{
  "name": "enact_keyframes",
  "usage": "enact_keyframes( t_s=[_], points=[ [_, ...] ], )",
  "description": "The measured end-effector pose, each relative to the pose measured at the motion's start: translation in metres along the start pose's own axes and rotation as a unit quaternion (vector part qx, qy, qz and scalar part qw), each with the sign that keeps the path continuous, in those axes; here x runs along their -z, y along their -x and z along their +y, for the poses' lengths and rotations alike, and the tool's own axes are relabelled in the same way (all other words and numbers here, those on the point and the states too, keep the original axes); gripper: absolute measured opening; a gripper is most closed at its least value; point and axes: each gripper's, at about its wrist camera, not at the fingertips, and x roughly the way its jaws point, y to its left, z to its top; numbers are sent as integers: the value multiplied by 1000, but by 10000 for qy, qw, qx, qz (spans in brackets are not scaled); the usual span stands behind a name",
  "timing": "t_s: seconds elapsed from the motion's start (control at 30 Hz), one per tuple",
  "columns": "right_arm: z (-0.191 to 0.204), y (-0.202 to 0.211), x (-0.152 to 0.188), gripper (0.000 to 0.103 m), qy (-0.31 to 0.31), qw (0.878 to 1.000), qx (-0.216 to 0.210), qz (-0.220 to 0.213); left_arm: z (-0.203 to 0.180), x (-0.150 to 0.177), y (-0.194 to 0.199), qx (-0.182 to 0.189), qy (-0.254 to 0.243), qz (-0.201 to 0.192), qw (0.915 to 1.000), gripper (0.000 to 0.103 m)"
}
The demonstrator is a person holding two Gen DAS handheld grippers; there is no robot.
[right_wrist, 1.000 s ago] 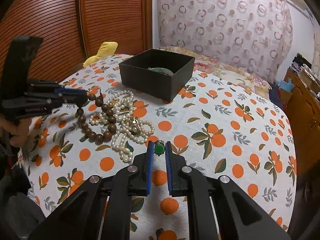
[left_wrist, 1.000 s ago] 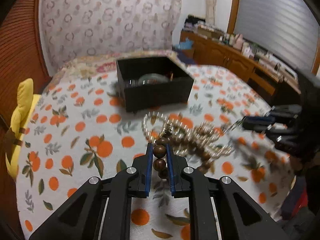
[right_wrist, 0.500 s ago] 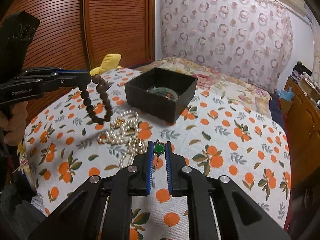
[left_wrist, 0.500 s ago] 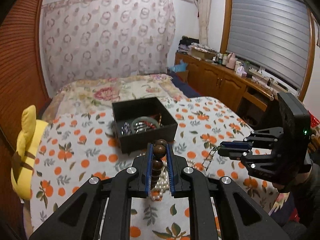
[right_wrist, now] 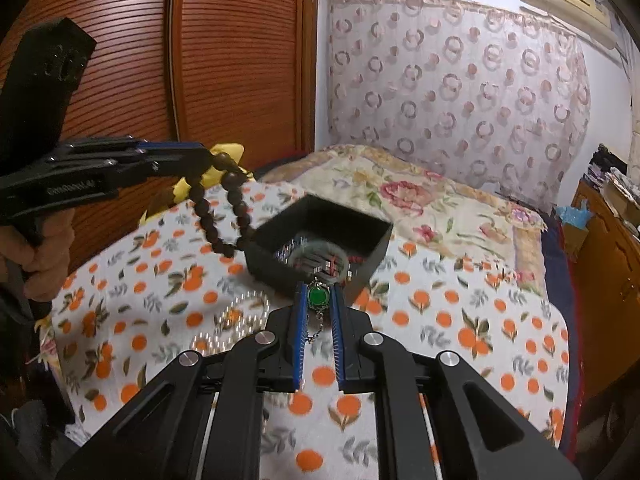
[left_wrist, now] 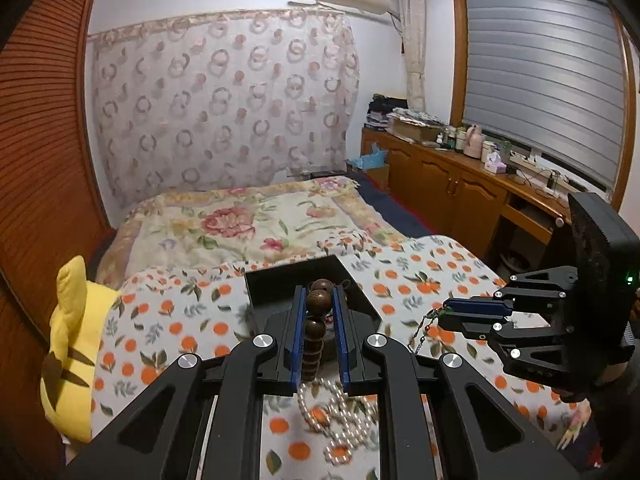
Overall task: Organize jewelry
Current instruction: 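Carry the bead bracelet with the left tool into the box while the right tool lowers the pendant in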
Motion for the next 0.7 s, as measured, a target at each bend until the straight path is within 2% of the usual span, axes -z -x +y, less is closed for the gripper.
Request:
enact_keyframes(
  t_s=[0.43, 0.7],
  points=[
    [-28, -40, -53, 13, -16, 9994, -255, -222, 20, -23, -56, -38, 109, 160, 9998, 12],
    [-44, -91, -58, 13, -117, 9994, -307, -102, 30, -22, -90, -120, 158, 386, 9991, 12]
  ],
)
